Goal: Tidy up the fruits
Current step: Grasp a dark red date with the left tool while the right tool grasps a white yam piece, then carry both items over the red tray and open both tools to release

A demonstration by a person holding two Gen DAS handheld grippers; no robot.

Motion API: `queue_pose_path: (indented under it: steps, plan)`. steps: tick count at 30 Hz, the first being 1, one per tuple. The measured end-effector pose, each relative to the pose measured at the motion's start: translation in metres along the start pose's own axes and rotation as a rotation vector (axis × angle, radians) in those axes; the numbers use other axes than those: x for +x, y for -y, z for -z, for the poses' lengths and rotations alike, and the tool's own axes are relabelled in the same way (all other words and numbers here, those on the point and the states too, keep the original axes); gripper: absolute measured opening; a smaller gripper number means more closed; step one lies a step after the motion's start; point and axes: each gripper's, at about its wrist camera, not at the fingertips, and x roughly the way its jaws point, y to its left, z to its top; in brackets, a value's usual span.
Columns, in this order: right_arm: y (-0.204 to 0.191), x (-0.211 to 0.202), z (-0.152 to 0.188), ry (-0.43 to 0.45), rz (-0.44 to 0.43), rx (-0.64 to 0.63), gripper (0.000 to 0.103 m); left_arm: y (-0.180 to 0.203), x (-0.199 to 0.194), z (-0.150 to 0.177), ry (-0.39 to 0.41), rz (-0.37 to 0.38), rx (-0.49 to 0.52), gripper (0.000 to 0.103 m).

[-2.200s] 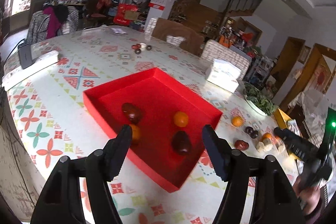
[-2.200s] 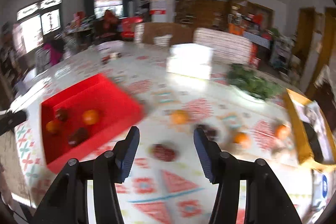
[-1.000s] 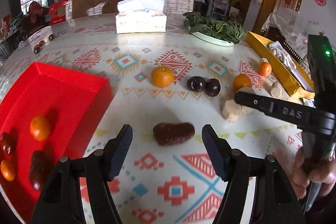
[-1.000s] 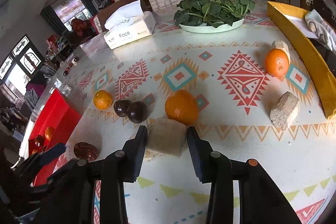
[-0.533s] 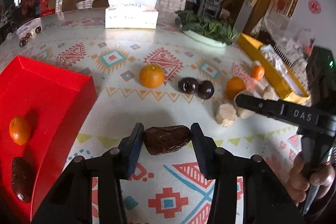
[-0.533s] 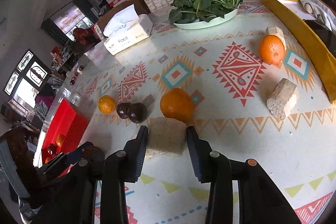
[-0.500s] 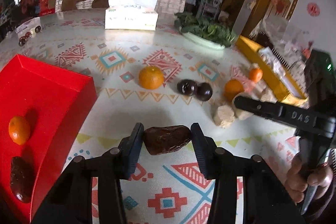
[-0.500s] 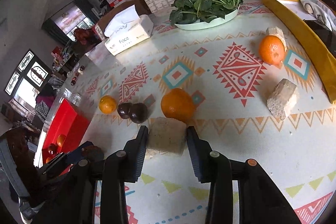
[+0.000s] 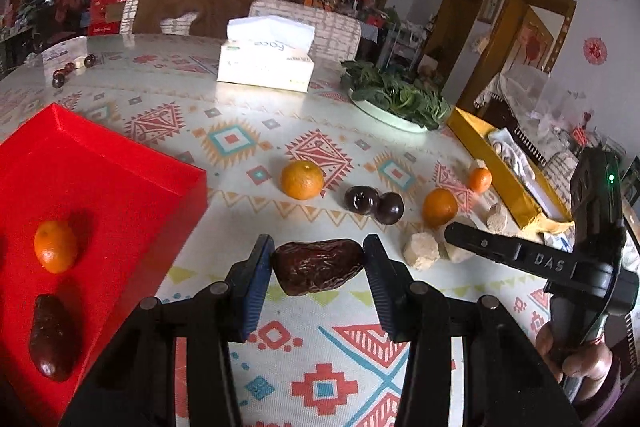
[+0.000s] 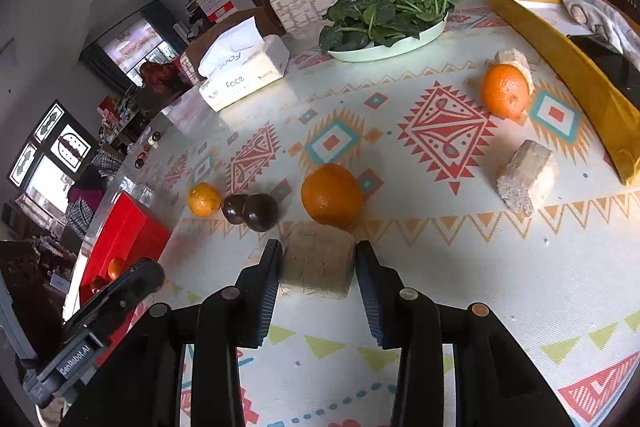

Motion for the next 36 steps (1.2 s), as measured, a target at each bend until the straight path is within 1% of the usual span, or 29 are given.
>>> queue_pose_path:
  steps: [2,4,5,6,7,8,10,11,13,14,16,18,20,22,25,28,32,36]
  plan:
    - [-0.005,-0.002,0.002,0.009,0.025,-0.027,0.041,-0.004,-0.008,0.001,0.012,0.022,-0.021,0.045]
    - [-0.012,-0.004,0.006,0.009,0.041,-0.052,0.041,-0.013,-0.024,0.005,0.009,0.072,-0.059,0.045]
    - [-0.017,-0.007,0.01,0.006,0.042,-0.062,0.041,-0.02,-0.04,0.007,0.021,0.095,-0.075,0.045]
    - [-0.021,-0.01,0.013,0.004,0.034,-0.071,0.041,-0.026,-0.053,0.008,0.036,0.095,-0.079,0.045]
    - [-0.027,-0.014,0.016,0.002,0.022,-0.084,0.041,-0.032,-0.067,0.008,0.052,0.083,-0.079,0.045]
    - [-0.034,-0.018,0.019,0.002,0.011,-0.099,0.041,-0.042,-0.086,0.007,0.076,0.06,-0.079,0.045]
    - [-0.056,-0.025,0.02,0.009,-0.011,-0.141,0.041,-0.059,-0.111,0.003,0.113,0.016,-0.084,0.045]
    - [-0.066,-0.027,0.019,0.012,-0.024,-0.156,0.041,-0.071,-0.126,0.001,0.137,-0.029,-0.088,0.045]
    - [-0.092,-0.03,0.016,0.021,-0.067,-0.195,0.041,-0.09,-0.141,-0.004,0.162,-0.096,-0.097,0.045]
    - [-0.105,-0.03,0.015,0.021,-0.089,-0.214,0.041,-0.104,-0.148,-0.007,0.173,-0.145,-0.109,0.045]
    - [-0.134,-0.024,0.011,-0.002,-0.149,-0.246,0.041,-0.129,-0.151,-0.012,0.168,-0.206,-0.145,0.045]
    - [-0.161,-0.012,0.009,-0.037,-0.195,-0.268,0.041,-0.152,-0.149,-0.017,0.153,-0.249,-0.181,0.045]
    - [-0.187,0.004,0.01,-0.076,-0.225,-0.298,0.041,-0.173,-0.143,-0.021,0.132,-0.297,-0.207,0.045]
    - [-0.214,0.022,0.014,-0.112,-0.235,-0.337,0.041,-0.191,-0.132,-0.023,0.101,-0.317,-0.229,0.045]
    - [-0.241,0.05,0.022,-0.158,-0.221,-0.385,0.041,-0.217,-0.113,-0.022,0.051,-0.337,-0.262,0.045]
    - [-0.259,0.077,0.029,-0.188,-0.183,-0.429,0.041,-0.232,-0.104,-0.021,0.026,-0.338,-0.274,0.045]
    - [-0.266,0.1,0.034,-0.211,-0.147,-0.453,0.041,-0.242,-0.096,-0.024,0.003,-0.337,-0.283,0.045]
    - [-0.267,0.111,0.036,-0.211,-0.106,-0.46,0.041,-0.246,-0.086,-0.027,-0.022,-0.327,-0.283,0.045]
